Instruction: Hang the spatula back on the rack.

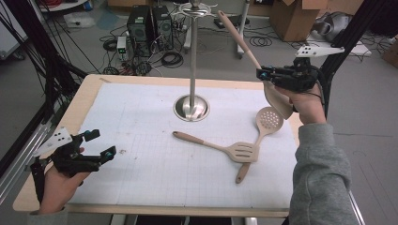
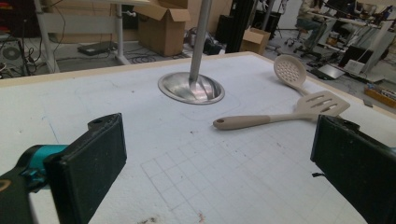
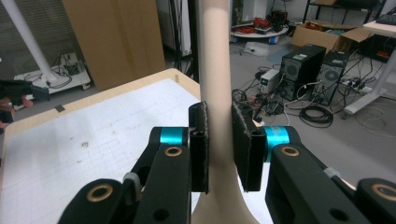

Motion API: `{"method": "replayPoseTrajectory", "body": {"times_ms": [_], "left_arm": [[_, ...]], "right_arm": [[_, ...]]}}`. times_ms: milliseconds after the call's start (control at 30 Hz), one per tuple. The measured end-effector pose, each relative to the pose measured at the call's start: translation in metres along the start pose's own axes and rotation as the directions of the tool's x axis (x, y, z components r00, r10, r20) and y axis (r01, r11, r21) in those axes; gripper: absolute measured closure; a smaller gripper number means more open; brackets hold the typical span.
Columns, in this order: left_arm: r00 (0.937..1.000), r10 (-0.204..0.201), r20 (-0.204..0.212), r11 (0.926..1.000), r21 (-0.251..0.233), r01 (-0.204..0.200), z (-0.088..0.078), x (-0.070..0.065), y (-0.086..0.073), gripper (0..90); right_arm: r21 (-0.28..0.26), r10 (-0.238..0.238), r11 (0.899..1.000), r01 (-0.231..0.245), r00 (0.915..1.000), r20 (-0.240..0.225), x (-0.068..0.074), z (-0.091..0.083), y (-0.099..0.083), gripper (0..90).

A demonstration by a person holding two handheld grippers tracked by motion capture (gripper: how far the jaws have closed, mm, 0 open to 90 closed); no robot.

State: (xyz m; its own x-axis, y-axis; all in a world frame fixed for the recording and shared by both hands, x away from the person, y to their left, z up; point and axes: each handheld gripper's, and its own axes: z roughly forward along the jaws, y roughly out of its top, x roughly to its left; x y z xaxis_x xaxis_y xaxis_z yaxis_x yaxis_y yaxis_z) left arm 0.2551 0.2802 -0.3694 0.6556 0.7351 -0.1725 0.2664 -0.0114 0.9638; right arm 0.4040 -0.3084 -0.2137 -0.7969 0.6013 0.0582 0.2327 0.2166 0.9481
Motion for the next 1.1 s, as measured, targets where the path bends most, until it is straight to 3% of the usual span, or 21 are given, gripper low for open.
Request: {"method": "replayPoseTrajectory", "body": {"times_ms": [500, 1100], "left_arm": [[1.0000, 0.003, -0.003, 1.0000, 0.004, -0.003, -0.002, 0.001, 0.000, 3.9], [1.0000, 0.002, -0.002, 1.0000, 0.001, -0.002, -0.001, 0.000, 0.000, 3.9]], "right_arm": [[0.015, 0.015, 1.000, -0.014, 0.9996, -0.025, 0.000, 0.010, -0.003, 78.1], [0.069, 0.016, 0.998, -0.016, 0.9998, -0.006, 0.008, 0.030, -0.006, 78.2]]}}
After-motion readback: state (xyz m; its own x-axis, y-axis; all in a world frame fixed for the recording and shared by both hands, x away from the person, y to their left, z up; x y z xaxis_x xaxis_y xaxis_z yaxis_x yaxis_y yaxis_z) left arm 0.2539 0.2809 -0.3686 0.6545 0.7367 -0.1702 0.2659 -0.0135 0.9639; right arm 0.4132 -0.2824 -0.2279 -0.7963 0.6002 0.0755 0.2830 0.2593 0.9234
